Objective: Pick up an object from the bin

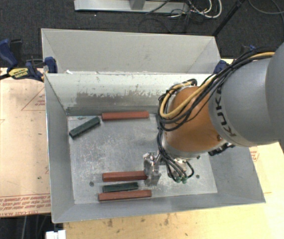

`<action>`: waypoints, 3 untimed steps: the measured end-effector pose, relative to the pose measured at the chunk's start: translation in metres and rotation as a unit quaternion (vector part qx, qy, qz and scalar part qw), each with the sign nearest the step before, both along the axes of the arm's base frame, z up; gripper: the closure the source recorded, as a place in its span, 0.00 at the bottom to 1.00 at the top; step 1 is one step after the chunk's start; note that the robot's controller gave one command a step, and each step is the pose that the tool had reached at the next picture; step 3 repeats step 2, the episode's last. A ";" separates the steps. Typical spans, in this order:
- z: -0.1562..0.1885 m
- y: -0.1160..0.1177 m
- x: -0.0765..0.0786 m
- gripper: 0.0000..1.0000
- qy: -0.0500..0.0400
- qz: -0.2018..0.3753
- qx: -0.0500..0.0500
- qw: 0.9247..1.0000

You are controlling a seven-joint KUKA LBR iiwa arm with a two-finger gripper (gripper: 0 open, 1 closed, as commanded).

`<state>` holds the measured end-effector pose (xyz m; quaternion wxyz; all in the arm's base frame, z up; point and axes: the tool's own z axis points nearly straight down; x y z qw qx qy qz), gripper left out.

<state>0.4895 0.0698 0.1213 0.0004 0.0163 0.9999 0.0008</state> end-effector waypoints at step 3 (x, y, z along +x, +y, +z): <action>0.152 0.021 0.026 1.00 -0.001 0.010 0.000 1.000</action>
Offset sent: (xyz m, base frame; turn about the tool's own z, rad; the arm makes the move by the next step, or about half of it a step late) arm 0.0256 0.0204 0.1521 -0.0166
